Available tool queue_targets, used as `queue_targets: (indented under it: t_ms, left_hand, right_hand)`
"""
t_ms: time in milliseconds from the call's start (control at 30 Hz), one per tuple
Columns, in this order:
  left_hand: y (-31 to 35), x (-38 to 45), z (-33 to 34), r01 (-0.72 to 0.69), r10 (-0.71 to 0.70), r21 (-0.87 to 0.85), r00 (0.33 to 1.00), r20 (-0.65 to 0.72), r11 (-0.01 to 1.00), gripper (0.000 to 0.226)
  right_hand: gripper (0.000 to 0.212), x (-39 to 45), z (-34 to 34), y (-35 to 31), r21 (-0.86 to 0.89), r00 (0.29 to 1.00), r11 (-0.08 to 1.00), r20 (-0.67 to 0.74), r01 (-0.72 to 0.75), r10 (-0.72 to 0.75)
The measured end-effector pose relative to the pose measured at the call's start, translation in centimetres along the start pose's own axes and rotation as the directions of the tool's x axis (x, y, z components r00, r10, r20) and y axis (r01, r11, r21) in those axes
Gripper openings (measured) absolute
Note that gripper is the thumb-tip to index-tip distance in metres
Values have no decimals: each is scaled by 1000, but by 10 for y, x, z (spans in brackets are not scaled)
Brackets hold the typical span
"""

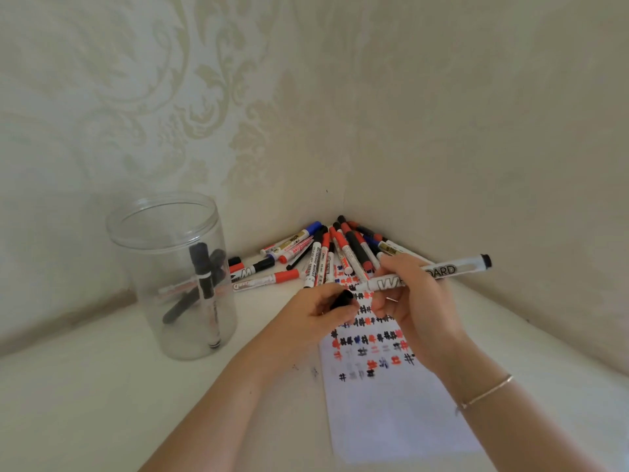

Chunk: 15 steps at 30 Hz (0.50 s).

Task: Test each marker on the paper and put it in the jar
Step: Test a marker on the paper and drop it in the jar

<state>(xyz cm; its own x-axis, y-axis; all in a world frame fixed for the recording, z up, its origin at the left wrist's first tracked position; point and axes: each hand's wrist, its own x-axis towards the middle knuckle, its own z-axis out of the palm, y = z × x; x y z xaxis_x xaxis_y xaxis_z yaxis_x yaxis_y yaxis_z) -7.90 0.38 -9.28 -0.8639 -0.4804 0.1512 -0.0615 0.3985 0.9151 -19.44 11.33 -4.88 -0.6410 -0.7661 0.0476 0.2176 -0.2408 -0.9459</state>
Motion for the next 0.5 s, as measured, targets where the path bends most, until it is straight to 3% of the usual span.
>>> queue_targets:
  t_ms: [167, 333, 500]
  left_hand:
    - [1, -1, -2, 17, -17, -9, 1000, -17, 1000, 10]
    - [4, -2, -3, -6, 8, -45, 999, 53, 999, 18]
    - [22, -7, 1, -32, 15, -209, 997, -82, 977, 18]
  right_hand:
    - [12, 4, 3, 13, -112, 997, 993, -72, 30, -38]
    - [17, 10, 6, 15, -254, 995, 962, -37, -98, 91]
    - [19, 18, 13, 14, -254, 990, 957, -14, -142, 143]
